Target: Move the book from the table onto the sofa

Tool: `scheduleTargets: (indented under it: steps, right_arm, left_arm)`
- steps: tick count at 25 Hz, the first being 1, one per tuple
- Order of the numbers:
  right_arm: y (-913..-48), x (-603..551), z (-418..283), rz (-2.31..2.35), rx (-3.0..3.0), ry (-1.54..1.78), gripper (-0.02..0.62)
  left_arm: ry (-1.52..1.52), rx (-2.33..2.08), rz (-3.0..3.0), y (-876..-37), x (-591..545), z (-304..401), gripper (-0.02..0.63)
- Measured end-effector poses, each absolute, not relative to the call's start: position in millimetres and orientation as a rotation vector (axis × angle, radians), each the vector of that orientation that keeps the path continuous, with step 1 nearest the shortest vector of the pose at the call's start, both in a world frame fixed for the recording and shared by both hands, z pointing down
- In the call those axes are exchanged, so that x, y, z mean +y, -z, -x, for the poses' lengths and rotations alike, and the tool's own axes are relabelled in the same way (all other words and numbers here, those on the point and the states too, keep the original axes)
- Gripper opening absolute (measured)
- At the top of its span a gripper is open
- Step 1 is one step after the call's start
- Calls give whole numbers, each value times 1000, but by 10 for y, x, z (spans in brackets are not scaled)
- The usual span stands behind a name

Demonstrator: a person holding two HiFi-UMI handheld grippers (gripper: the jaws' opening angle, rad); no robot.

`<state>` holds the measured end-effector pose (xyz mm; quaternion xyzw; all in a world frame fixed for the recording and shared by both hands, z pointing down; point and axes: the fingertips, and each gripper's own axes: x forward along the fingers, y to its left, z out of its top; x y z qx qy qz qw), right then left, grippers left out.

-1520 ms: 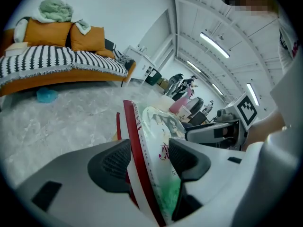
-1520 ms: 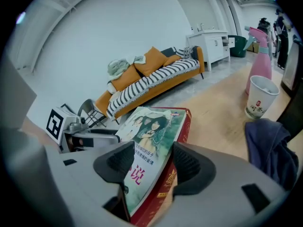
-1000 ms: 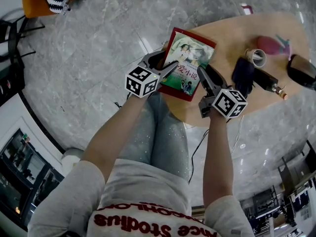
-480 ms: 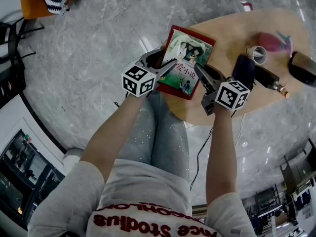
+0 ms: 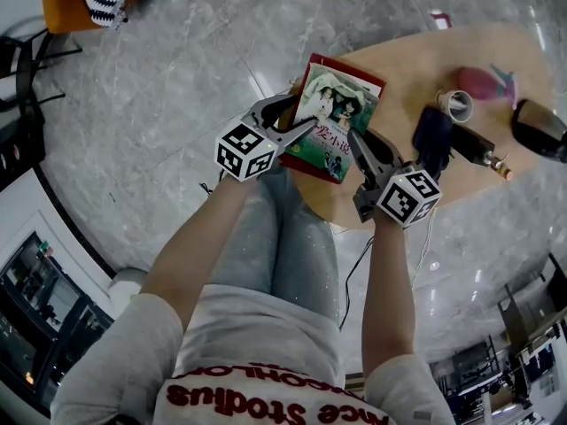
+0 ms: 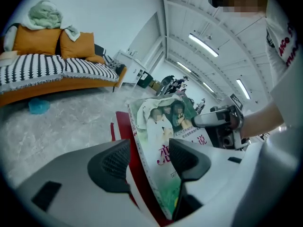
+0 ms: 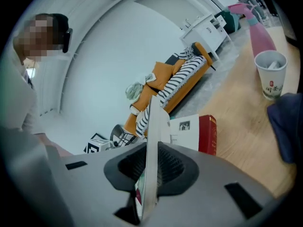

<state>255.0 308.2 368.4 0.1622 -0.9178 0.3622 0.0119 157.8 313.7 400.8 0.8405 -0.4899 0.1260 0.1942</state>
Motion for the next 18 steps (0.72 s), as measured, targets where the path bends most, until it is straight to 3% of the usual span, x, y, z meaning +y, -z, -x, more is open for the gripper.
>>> scheduleTargets:
  steps: [11, 18]
  right_arm:
    - [-2771, 3593, -2693, -305, -3039, -964, 78]
    - [-2258, 3983, -2728, -196, -3078, -757, 78]
  left_arm:
    - [-38, -992, -2499, -3275, 3534, -1793, 245]
    - [-38, -844, -2640, -2649, 3878, -1999, 245]
